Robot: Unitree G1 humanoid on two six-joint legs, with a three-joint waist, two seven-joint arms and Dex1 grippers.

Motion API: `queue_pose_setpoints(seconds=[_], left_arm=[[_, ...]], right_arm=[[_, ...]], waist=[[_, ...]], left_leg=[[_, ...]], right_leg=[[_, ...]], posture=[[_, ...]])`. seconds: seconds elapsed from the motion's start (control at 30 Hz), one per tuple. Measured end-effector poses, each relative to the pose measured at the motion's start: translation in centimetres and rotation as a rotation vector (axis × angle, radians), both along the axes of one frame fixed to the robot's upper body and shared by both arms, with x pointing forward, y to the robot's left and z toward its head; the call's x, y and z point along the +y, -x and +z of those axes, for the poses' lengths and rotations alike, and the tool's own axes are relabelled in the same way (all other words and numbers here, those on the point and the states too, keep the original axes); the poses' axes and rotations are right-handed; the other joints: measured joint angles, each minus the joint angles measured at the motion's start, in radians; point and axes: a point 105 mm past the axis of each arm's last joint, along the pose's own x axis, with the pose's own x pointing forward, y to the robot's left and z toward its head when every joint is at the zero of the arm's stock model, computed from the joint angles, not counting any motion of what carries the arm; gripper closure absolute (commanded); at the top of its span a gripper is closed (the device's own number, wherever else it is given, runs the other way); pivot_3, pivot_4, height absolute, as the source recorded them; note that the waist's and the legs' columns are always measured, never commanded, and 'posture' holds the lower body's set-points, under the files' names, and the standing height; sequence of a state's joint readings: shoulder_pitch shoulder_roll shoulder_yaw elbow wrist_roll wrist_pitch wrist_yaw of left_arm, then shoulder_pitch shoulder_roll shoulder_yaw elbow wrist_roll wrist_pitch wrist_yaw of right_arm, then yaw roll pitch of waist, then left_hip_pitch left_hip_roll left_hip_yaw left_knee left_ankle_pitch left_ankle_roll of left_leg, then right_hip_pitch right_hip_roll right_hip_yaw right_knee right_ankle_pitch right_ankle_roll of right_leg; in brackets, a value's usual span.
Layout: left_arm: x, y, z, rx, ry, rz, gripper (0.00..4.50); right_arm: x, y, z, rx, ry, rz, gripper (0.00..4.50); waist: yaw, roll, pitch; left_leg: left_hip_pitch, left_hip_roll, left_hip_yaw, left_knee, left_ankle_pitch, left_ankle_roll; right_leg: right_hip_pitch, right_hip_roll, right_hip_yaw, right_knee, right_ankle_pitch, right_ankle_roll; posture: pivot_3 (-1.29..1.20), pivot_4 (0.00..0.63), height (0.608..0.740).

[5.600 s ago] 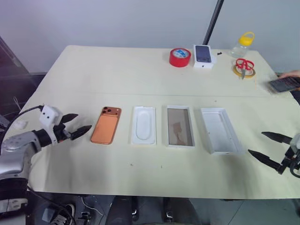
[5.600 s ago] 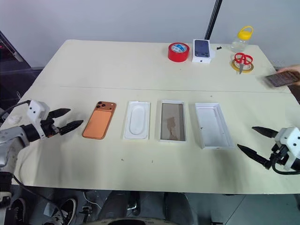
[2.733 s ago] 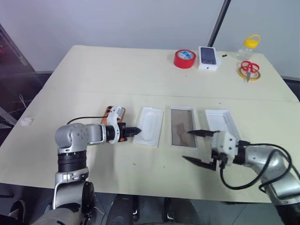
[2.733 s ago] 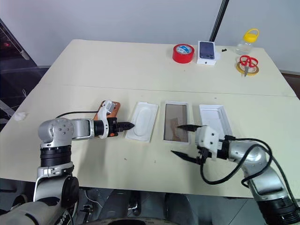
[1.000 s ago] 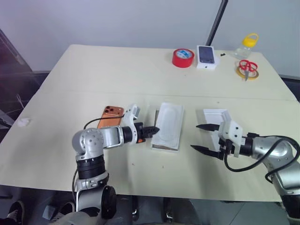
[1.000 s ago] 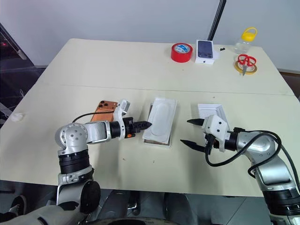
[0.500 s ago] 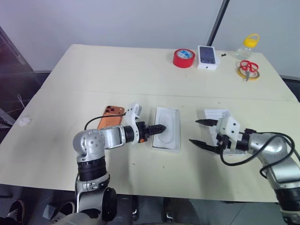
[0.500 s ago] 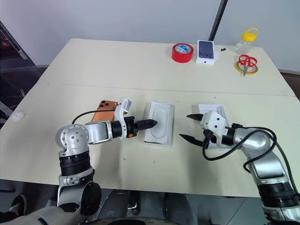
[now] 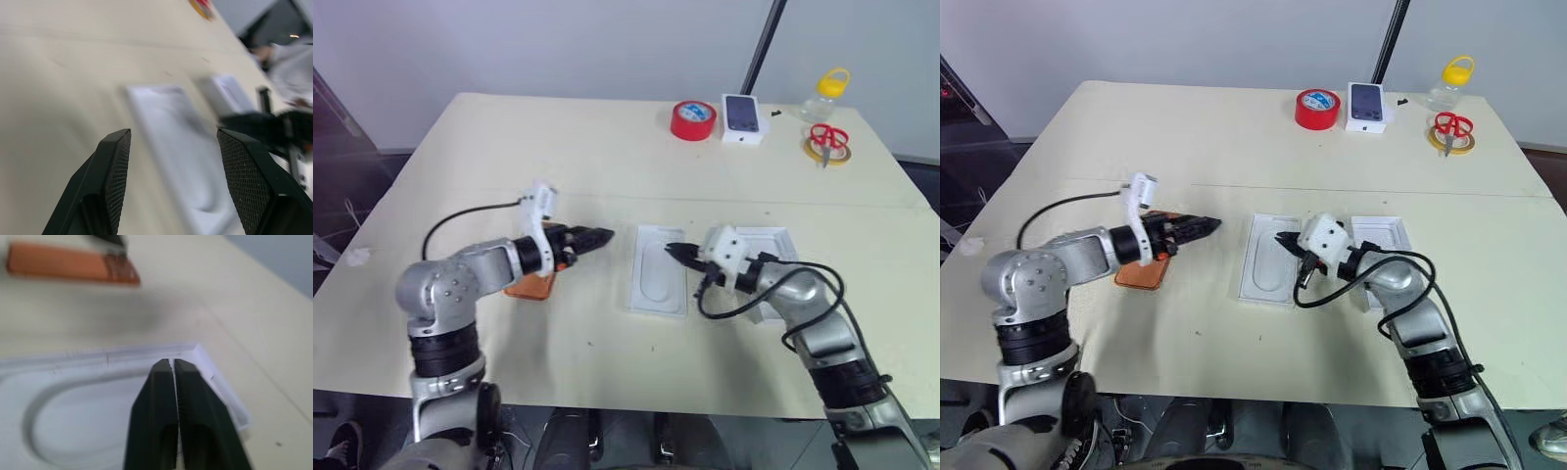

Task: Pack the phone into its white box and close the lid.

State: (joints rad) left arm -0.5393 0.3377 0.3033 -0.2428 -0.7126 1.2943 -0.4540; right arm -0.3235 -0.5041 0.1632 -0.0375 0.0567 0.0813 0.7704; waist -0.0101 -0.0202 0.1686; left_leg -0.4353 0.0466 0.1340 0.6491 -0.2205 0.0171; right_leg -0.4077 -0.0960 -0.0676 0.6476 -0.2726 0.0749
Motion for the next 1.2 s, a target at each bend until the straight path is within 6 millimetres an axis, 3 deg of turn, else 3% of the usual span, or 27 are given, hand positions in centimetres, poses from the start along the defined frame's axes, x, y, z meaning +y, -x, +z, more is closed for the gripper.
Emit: queue_pose_setpoints(seconds=[0.1,0.37,0.47,0.63,0.87,1.2], left_arm=[[3.0,-0.9,-0.3,0.013,0.007,0.060,1.55],[11.8,-1.3,-1.3,0.118,-0.021,0.201,1.55],[13.5,-1.0,-2.3,0.144,-0.057,0.215,1.55],[13.8,-0.7,-4.0,0.223,-0.079,0.174,1.55],[13.7,-1.4,-5.0,0.259,-0.089,0.136,1.55],[11.2,-1.2,-5.6,0.278,-0.086,0.034,1.55]], right_arm=[[1.5,-0.2,-0.3,0.011,-0.025,-0.001,4.48],[6.6,-1.5,3.7,-0.036,-0.150,0.061,4.48],[9.8,-2.0,3.8,-0.035,-0.114,0.106,4.48],[14.0,-2.1,1.1,0.033,0.037,0.176,4.48],[16.5,-2.0,-2.4,0.101,0.195,0.201,4.48],[17.9,-2.0,-2.7,0.097,0.194,0.195,4.48]], waist=[[-0.007,0.000,0.000],[-0.012,0.000,0.001],[-0.013,0.000,0.001],[-0.011,0.000,0.000],[-0.012,0.000,0.000],[-0.020,0.003,-0.005]], left_leg=[[0.000,0.000,0.000,0.000,-0.001,0.000],[-0.001,0.001,0.000,-0.002,-0.001,-0.002],[-0.001,0.001,0.000,-0.002,-0.002,-0.002],[-0.010,0.000,0.001,-0.002,0.002,-0.007],[-0.010,0.001,0.001,-0.002,0.002,-0.007],[-0.008,0.001,0.001,-0.002,0.002,-0.007]], right_leg=[[-0.001,0.000,0.000,0.001,0.000,0.000],[-0.004,0.001,0.000,0.002,0.000,0.000],[-0.007,0.000,0.000,0.002,0.000,-0.001],[-0.017,-0.001,0.001,0.003,0.001,-0.002],[-0.017,0.000,0.001,0.006,0.001,-0.002],[-0.013,0.000,0.001,0.007,0.002,0.000]], posture=[[0.00,0.150,0.733],[0.00,0.150,0.733],[0.00,0.150,0.733],[0.00,0.150,0.733],[0.00,0.150,0.733],[0.00,0.150,0.733]])
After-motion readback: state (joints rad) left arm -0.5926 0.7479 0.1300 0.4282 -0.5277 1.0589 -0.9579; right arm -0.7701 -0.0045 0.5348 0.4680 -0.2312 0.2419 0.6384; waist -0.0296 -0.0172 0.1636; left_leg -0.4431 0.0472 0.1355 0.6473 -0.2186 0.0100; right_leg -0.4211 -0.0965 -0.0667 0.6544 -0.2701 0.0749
